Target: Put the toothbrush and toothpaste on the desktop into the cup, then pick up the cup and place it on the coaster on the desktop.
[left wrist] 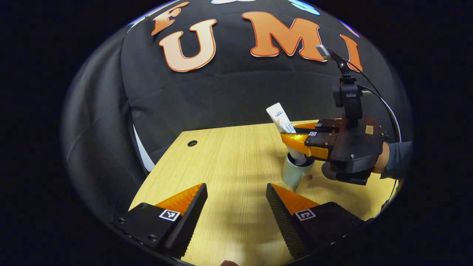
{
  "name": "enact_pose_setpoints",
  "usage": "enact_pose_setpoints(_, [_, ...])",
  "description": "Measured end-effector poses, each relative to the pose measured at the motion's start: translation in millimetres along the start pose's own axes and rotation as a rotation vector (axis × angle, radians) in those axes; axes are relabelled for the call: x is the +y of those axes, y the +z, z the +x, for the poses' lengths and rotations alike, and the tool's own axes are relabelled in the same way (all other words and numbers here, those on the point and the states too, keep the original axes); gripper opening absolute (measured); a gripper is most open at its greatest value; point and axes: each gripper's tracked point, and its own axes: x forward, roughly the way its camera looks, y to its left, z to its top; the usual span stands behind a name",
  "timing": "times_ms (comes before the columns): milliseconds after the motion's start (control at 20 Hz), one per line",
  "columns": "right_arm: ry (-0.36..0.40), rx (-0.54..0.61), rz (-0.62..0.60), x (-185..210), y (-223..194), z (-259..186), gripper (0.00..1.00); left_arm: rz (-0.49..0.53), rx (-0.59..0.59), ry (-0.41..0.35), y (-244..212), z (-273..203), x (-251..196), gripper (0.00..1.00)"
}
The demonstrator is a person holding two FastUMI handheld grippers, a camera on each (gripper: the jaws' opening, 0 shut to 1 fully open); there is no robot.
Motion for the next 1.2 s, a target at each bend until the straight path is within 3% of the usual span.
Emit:
enact_pose_setpoints(450, [-0.064,0.133,-0.011,-11.1,-12.6,-23.9,0.34,-0.037,0.016,-0.045,-1.1,12.1,-13.1,0.96])
enact_pose_setpoints(950, [-0.223,0.14,0.03,-61.6,-22.3,-111.9,0.35,-0.019,-0.004,-0.17,17.0,26.0,-57.8,0.96])
enact_pose_setpoints(1200, [-0.314,0.154,0.078,-86.8,-32.4,-175.0,0.51,-0.045,0.058,-0.248,21.5,44.8,-94.8,0.96])
